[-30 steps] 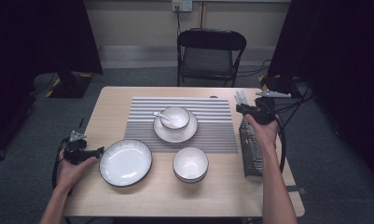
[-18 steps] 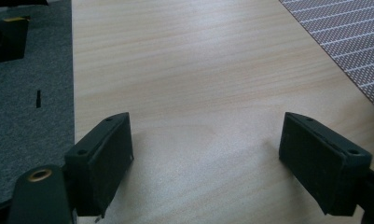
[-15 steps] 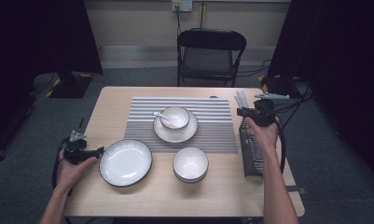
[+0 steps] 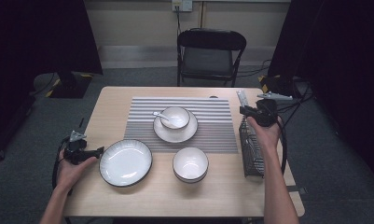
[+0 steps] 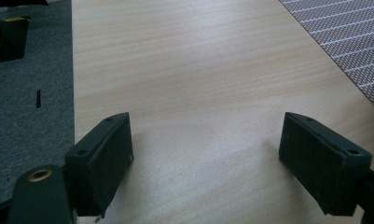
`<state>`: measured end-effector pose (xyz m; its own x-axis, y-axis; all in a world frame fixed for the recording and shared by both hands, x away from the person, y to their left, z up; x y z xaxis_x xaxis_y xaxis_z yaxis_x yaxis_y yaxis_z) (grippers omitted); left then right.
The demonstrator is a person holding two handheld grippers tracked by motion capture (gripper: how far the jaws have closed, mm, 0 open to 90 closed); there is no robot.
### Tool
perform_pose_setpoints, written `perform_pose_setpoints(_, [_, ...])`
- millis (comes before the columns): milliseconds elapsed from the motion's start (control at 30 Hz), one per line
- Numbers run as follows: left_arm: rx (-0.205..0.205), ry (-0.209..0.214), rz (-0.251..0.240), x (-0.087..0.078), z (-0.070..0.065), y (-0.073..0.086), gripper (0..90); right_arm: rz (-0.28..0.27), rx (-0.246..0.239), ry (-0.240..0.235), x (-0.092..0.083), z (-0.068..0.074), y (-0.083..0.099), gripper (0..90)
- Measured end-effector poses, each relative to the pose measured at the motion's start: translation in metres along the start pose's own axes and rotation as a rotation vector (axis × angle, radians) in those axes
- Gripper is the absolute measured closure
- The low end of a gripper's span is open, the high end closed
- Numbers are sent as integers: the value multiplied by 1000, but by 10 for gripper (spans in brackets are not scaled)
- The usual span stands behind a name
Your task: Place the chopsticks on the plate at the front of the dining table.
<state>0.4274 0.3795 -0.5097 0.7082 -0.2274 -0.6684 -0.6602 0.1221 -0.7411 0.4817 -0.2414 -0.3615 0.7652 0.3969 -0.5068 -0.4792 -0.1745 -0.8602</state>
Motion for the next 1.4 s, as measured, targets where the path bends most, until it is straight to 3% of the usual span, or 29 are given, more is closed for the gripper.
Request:
perform_pose_setpoints(267, [0, 0, 0, 0, 0, 0, 170, -11, -14, 8, 0, 3, -2, 793])
perform_pose_setpoints(500, [0, 0, 0, 0, 0, 0, 170, -24, -27, 51, 1, 2, -3, 814])
perform_pose_setpoints(533, [1, 0, 0, 0, 0, 0, 170, -62, -10, 53, -3, 1, -7, 837])
perform_pose_setpoints(833, [0, 0, 0, 0, 0, 0, 170, -79, 5, 41, -8, -3, -7, 846])
perform_pose_setpoints(1400, [0, 0, 0, 0, 0, 0, 170, -25, -14, 47, -4, -1, 1, 846])
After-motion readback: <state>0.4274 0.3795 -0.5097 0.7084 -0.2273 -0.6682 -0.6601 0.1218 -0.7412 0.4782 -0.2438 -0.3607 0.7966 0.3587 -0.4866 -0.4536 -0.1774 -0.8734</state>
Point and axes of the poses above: each handheld gripper's, and its own axes: x roughly forward along the jaws, y roughly out of its underside, z roughly to its left, the point moved 1 cm from there along x, roughly forward along the jaws, and after that the axes turned 4 degrees about -x, right-handed, at the moved point
